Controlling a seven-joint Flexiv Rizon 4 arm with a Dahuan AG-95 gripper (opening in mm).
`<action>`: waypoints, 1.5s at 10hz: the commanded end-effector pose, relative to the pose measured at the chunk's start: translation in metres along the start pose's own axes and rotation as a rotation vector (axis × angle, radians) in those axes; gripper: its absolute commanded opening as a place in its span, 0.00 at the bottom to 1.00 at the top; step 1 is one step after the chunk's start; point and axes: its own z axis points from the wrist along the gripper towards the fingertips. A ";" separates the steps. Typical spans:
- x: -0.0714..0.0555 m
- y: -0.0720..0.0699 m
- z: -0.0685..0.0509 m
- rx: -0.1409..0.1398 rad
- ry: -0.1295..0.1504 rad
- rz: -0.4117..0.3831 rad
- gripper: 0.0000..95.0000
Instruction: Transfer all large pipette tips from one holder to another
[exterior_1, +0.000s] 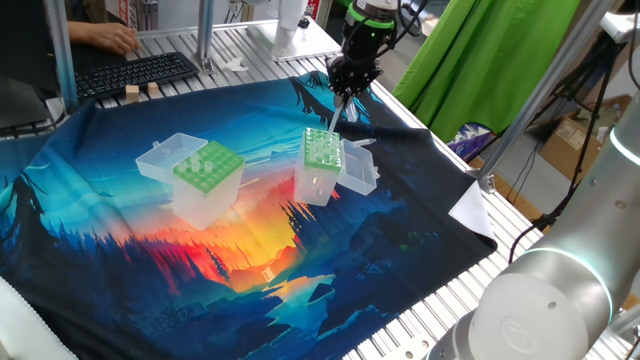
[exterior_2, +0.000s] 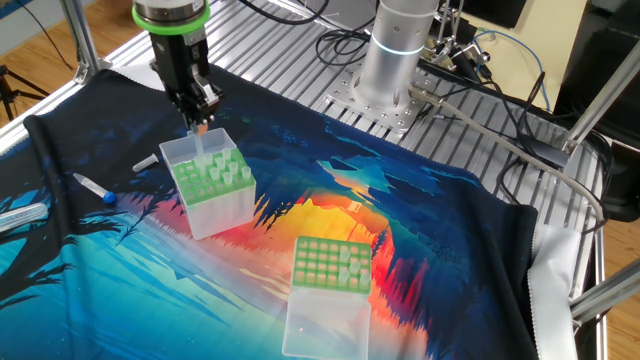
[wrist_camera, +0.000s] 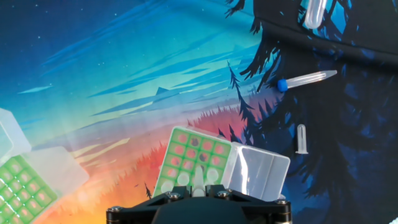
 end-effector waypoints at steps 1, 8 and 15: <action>-0.001 0.000 0.000 0.004 0.003 0.007 0.00; 0.000 0.001 0.000 -0.002 0.013 0.003 0.20; 0.022 0.068 -0.001 -0.038 0.043 0.214 0.00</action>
